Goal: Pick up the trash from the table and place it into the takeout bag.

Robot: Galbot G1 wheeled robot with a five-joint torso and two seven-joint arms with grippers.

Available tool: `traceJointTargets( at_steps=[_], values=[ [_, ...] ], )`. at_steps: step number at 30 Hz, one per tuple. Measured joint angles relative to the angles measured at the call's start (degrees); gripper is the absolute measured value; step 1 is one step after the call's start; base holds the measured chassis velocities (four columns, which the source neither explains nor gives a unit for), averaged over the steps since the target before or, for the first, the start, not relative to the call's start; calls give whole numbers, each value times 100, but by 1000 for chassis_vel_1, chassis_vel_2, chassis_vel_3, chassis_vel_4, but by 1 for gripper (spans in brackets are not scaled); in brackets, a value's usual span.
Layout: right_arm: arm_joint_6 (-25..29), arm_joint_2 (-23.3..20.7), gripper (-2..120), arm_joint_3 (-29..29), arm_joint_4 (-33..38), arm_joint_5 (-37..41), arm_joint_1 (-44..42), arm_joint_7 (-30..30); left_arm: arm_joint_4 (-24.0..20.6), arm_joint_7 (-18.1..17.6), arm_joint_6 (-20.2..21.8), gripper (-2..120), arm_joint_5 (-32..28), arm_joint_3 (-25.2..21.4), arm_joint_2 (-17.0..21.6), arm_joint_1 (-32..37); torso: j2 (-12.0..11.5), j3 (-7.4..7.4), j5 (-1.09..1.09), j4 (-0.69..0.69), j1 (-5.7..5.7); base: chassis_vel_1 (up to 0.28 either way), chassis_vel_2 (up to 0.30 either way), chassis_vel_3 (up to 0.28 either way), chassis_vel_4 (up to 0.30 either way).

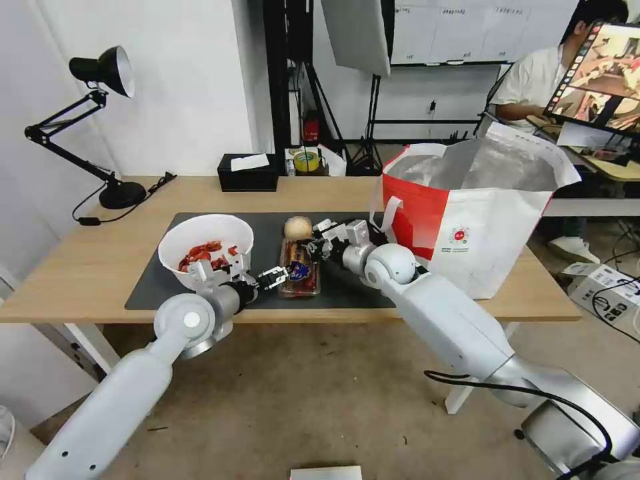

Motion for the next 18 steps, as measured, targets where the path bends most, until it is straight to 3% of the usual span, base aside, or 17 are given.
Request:
traceJointTargets(
  at_steps=[18],
  values=[
    [8, 1, 0, -1, 2, -1, -2, -4, 31, -143, 299, 100, -598, -64, -24, -72, 0, 1, -1, 0, 0, 0, 0, 0, 0]
  ],
)
